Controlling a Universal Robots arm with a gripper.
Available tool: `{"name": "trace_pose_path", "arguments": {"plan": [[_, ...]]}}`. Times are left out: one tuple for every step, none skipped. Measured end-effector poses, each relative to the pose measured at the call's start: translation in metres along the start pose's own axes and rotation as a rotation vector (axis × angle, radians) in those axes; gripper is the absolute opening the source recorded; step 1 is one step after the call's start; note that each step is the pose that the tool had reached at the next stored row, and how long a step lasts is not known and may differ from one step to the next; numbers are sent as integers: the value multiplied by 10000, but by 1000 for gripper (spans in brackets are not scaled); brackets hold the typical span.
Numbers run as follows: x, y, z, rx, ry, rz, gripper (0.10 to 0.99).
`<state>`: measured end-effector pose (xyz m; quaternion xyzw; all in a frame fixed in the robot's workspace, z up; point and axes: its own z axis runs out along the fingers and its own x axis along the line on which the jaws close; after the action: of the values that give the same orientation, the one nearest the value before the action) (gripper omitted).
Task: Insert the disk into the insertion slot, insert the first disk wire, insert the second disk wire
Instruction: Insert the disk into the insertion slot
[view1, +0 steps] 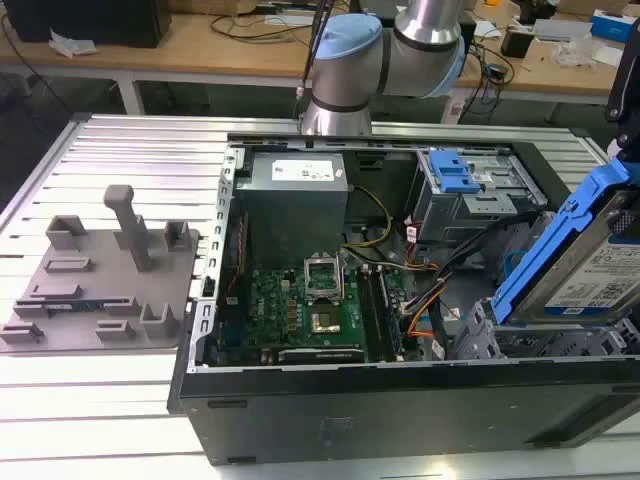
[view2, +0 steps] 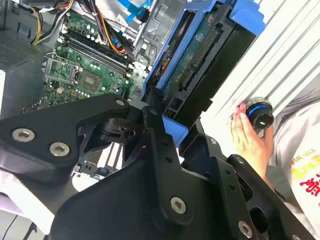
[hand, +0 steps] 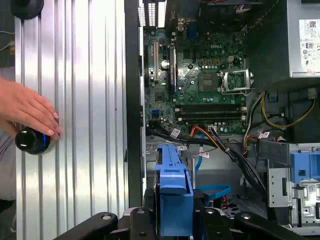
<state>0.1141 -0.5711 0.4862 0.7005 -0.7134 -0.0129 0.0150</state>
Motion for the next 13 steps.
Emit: {"name": "trace_pose_path", "arguments": {"plan": [[0, 0, 0, 0, 0, 0, 365], [0, 0, 0, 0, 0, 1, 365], [0, 0, 0, 0, 0, 1, 365], [0, 0, 0, 0, -1, 1, 365], [0, 0, 0, 0, 0, 1, 365], [0, 0, 0, 0, 0, 0, 365], [0, 0, 0, 0, 0, 1, 365], [0, 0, 0, 0, 0, 0, 365], [0, 0, 0, 0, 0, 0, 365], [0, 0, 0, 0, 0, 0, 365], [0, 0, 0, 0, 0, 1, 365], [1, 3, 0, 18, -70, -2, 365], [2, 8, 0, 50, -174, -5, 365]]}}
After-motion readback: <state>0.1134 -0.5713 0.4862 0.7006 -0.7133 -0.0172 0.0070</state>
